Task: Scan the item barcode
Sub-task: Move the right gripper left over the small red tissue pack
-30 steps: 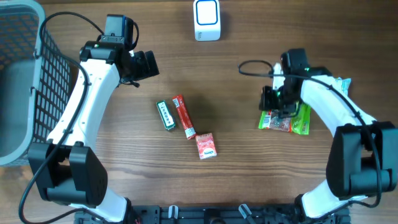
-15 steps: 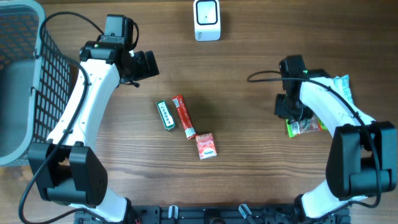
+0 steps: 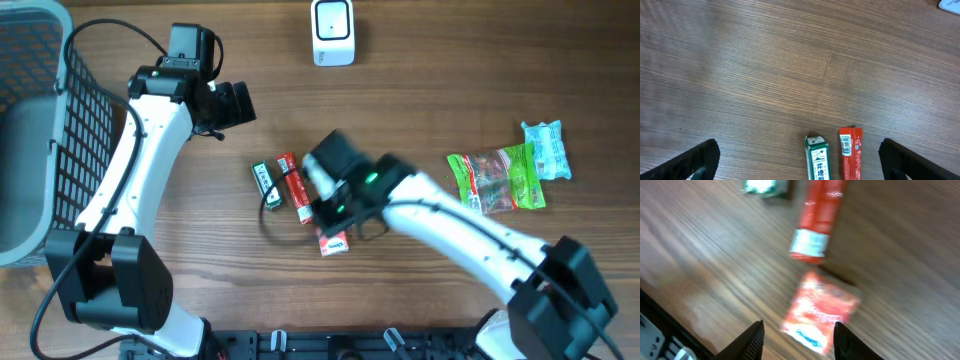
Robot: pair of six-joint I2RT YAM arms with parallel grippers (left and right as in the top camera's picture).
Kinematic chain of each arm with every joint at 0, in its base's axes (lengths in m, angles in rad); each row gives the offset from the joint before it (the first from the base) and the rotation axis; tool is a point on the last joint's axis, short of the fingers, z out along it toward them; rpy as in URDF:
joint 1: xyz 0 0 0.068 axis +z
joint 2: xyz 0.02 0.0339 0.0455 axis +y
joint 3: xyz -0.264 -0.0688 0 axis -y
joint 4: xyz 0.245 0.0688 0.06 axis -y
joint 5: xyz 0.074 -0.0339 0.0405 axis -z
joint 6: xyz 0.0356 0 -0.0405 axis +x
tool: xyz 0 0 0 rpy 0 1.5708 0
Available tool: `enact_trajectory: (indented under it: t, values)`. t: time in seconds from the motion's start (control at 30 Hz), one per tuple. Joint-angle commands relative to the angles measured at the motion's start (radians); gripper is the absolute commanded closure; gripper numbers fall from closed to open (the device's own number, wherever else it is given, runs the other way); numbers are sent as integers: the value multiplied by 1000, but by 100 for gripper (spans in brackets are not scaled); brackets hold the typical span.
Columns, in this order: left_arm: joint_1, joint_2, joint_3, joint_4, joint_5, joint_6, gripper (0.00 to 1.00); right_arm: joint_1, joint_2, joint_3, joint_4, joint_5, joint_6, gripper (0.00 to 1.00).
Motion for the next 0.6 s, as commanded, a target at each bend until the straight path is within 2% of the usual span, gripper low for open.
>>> enact_trajectory:
  t: [0.0, 0.1, 0.2, 0.43, 0.47, 0.53, 0.57]
  values:
    - [1, 6, -5, 2, -13, 5, 0, 110, -6, 3, 10, 251, 101, 54]
    - [1, 6, -5, 2, -13, 5, 0, 159, 16, 3, 3, 365, 184, 55]
    - [1, 6, -5, 2, -13, 5, 0, 151, 52, 3, 2, 357, 230, 53]
    - [1, 6, -5, 2, -13, 5, 0, 5, 56, 3, -40, 96, 222, 51]
    - [1, 6, -5, 2, -13, 5, 0, 4, 56, 3, -39, 96, 222, 49]
    - [1, 6, -5, 2, -13, 5, 0, 7, 57, 3, -43, 96, 222, 34]
    - [1, 6, -5, 2, -13, 5, 0, 15, 57, 1, -44, 96, 222, 30]
